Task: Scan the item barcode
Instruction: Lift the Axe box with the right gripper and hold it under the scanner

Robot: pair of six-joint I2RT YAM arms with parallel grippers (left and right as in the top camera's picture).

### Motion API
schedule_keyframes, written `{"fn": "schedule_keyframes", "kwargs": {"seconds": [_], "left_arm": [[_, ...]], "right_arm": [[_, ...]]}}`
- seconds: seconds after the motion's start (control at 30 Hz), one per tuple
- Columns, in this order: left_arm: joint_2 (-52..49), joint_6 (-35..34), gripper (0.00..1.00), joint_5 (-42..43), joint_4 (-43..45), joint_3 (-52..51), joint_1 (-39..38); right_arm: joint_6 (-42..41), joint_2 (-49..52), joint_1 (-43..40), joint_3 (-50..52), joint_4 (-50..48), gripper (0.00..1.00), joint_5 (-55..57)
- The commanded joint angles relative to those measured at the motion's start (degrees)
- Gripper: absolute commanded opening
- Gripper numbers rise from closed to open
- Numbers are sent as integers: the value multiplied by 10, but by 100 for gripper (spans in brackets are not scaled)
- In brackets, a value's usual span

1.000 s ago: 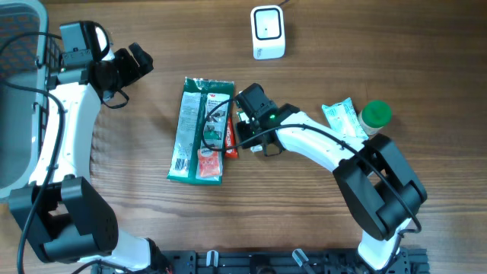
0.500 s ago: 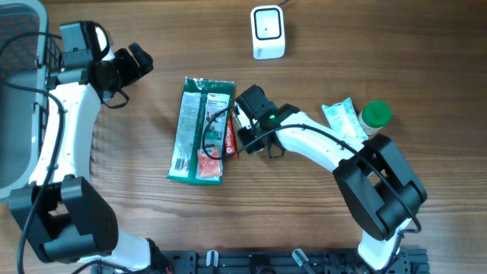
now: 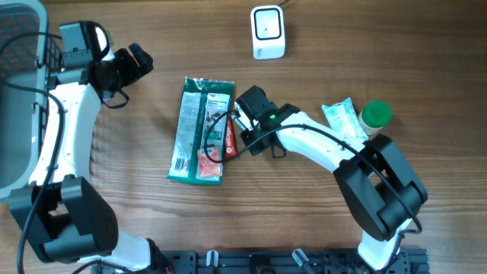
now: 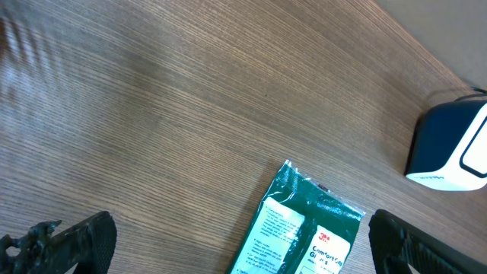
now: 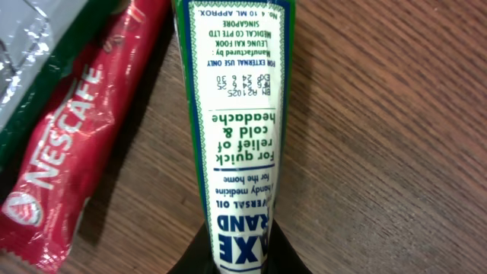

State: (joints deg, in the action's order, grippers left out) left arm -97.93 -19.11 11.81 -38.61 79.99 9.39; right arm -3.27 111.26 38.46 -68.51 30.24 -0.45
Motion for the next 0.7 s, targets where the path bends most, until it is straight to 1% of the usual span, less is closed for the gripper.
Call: {"fn": "schedule_keyframes", "kwargs": {"seconds": [0.0, 0.03, 0.07, 0.17, 0.23, 0.3, 0.4, 0.43, 0.5, 0.67], "left_arm": [[-3, 11, 100, 1, 2, -2, 1], [-3, 11, 100, 1, 2, -2, 1], [-3, 11, 100, 1, 2, -2, 1], [-3, 11, 100, 1, 2, -2, 1], [-3, 11, 100, 1, 2, -2, 1], [-3, 11, 100, 1, 2, -2, 1], [-3, 11, 100, 1, 2, -2, 1], [-3, 11, 100, 1, 2, -2, 1], [-3, 11, 100, 1, 2, -2, 1], [-3, 11, 100, 1, 2, -2, 1]], "right_arm": [[3, -60, -10, -16, 5, 6, -27], [3, -80, -18, -16, 11, 6, -53], [13, -106, -32, -16, 22, 6, -101], [86, -169, -81, -16, 67, 9, -260], [178, -200, -116, -16, 121, 13, -386], [304, -225, -147, -16, 202, 15, -493], [427, -242, -165, -16, 289, 16, -537], [440, -243, -165, -16, 296, 16, -548], [453, -244, -165, -16, 298, 13, -551], [446, -244, -166, -16, 289, 13, -531]]}}
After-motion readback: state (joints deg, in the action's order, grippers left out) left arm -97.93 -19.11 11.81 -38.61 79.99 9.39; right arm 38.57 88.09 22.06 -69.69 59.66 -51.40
